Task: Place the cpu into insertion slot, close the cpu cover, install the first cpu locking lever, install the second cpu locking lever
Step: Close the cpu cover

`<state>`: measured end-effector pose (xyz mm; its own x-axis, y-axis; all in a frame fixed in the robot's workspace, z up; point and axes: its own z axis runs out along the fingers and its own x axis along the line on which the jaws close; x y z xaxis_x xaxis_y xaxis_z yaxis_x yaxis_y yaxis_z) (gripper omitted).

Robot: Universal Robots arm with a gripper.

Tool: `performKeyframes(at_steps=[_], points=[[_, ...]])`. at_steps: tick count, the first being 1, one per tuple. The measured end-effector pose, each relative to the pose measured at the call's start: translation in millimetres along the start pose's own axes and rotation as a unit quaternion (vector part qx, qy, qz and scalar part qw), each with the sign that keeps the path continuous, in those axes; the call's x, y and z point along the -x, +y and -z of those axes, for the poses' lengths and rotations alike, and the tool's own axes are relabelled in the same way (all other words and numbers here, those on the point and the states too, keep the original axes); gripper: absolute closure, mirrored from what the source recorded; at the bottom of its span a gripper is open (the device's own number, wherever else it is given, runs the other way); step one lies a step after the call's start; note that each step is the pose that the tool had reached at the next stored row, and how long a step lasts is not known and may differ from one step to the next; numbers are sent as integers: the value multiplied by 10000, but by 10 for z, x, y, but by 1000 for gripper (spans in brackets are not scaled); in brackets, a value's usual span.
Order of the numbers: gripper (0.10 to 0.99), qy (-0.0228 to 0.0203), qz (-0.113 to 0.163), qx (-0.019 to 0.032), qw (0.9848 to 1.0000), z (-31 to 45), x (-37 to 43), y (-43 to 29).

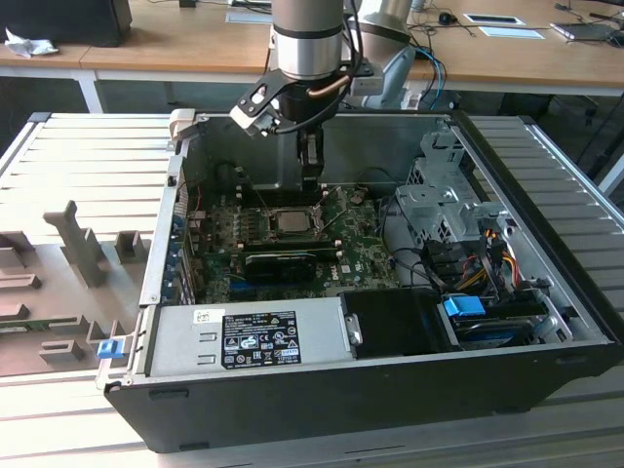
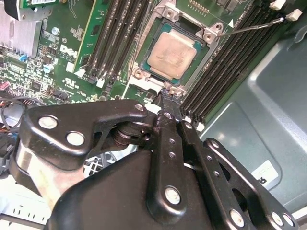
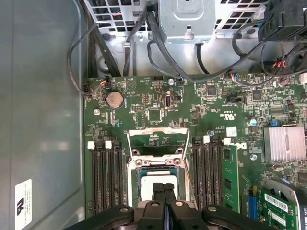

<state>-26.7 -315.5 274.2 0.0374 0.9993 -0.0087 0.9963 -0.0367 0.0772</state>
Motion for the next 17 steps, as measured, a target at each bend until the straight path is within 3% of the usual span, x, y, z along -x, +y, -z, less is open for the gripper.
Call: performKeyframes(at_steps=[12, 17], points=[[980, 0, 0, 0, 10000, 97, -2, 67], [980, 0, 1, -1, 10000, 96, -7, 198]])
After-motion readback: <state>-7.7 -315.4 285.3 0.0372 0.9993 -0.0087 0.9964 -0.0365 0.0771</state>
